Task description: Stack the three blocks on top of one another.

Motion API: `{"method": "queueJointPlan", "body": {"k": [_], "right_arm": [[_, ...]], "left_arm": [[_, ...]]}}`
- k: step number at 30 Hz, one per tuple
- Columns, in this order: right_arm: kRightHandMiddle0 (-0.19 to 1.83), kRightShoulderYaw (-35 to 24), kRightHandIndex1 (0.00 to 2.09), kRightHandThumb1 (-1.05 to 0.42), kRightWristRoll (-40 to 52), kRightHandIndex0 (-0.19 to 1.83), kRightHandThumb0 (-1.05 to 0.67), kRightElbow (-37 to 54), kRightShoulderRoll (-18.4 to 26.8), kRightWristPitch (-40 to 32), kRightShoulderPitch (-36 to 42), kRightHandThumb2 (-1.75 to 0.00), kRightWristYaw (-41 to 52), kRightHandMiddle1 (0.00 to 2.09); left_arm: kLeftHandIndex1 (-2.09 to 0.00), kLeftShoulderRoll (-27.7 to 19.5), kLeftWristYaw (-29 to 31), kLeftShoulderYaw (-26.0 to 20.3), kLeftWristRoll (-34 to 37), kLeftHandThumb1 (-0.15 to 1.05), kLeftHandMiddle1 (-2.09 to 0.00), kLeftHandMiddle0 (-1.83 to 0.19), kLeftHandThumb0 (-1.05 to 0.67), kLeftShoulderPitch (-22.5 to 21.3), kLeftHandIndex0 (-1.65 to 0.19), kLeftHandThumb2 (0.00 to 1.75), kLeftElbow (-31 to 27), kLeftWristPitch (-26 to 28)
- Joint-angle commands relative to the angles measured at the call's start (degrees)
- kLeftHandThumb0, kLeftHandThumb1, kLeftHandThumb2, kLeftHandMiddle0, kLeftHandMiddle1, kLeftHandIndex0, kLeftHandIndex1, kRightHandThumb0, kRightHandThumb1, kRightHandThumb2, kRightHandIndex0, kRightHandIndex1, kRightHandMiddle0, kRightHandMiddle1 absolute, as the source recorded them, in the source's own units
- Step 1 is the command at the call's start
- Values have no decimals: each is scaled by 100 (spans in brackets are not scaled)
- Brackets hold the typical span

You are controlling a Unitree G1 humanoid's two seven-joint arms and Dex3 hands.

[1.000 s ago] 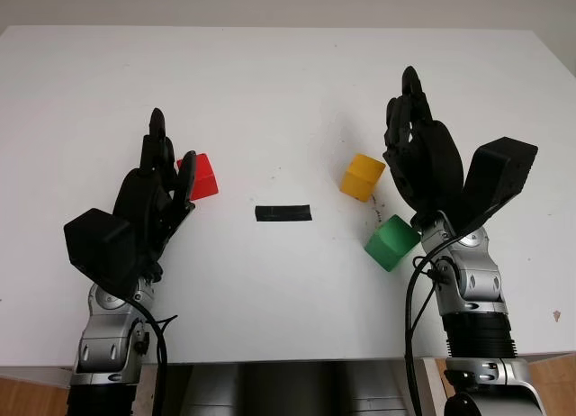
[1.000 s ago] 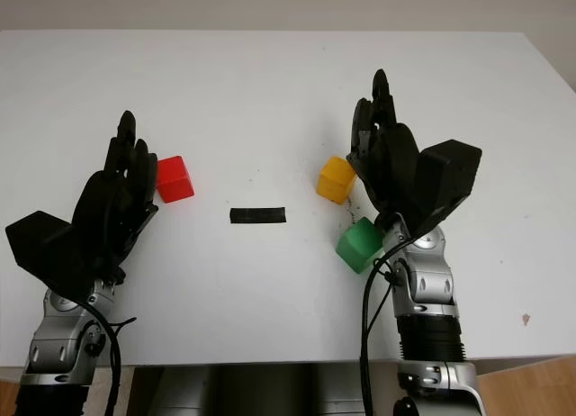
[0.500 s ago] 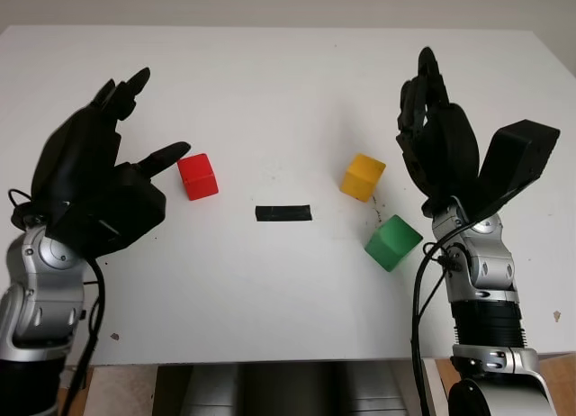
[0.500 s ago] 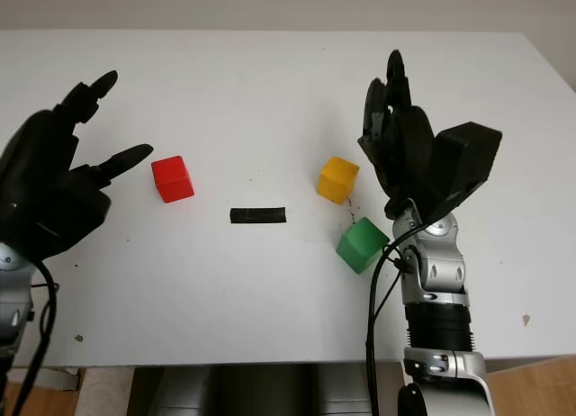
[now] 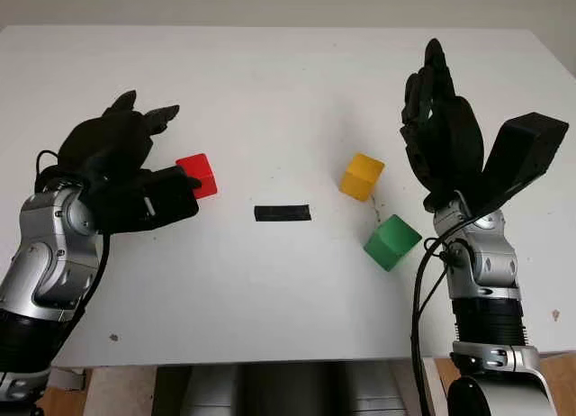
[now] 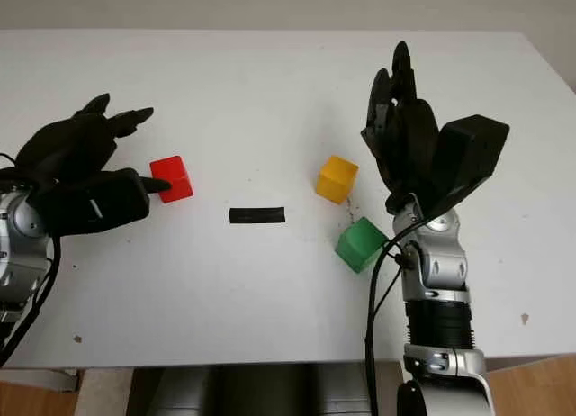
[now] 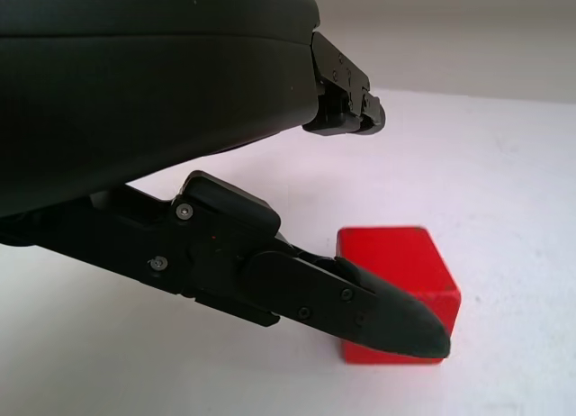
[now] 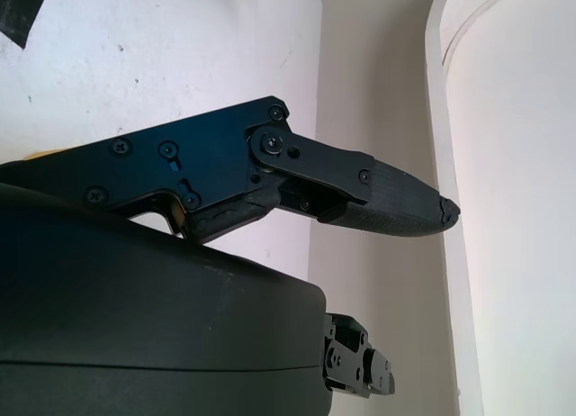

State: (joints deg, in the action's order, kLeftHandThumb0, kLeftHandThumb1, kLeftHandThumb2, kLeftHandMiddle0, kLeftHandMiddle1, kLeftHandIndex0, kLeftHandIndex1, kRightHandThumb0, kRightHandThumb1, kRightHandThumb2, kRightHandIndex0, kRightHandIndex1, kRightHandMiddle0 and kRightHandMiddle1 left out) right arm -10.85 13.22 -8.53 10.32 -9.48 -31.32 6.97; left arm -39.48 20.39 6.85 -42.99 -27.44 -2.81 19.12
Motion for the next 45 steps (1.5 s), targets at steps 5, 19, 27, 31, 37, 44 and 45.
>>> {"method": "queueJointPlan", "body": {"k": [5,19,27,31,37,44,45], "right_arm": [[-19,-9,0,-105,25,-19,-70,201,21,9,5,-71,14,0],[-19,20,0,-105,6,-19,-69,202,-35,38,1,-75,-37,0],[-19,23,0,-105,11,-19,-67,275,-60,0,40,-76,-63,0],[-19,41,0,-105,-22,-19,-67,305,-41,2,66,-76,-62,0],[-19,49,0,-105,-26,-19,-66,334,-37,2,97,-77,-48,0],[-19,49,0,-105,-5,-19,-66,342,-51,-38,101,-77,-59,0],[-19,56,0,-105,-22,-19,-66,345,-48,-41,102,-78,-70,0]], "left_arm": [[-3,45,-255,226,-164,101,-4,15,-93,-158,-12,5,256,-222],[-6,161,-750,574,-809,96,-6,14,-85,-118,-14,4,661,-310],[-14,237,-984,612,-885,99,-7,8,-80,-168,-30,6,927,-381],[-22,230,-905,572,-797,104,-8,2,-76,-172,-43,9,953,-448],[-68,199,-1028,508,-692,105,-6,-15,-67,-99,-40,17,986,-649],[-99,282,-1033,429,-389,105,-6,-19,-62,-98,-33,24,1044,-673],[-100,301,-1034,424,-347,105,-5,-19,-62,-101,-32,25,1055,-656]]}}
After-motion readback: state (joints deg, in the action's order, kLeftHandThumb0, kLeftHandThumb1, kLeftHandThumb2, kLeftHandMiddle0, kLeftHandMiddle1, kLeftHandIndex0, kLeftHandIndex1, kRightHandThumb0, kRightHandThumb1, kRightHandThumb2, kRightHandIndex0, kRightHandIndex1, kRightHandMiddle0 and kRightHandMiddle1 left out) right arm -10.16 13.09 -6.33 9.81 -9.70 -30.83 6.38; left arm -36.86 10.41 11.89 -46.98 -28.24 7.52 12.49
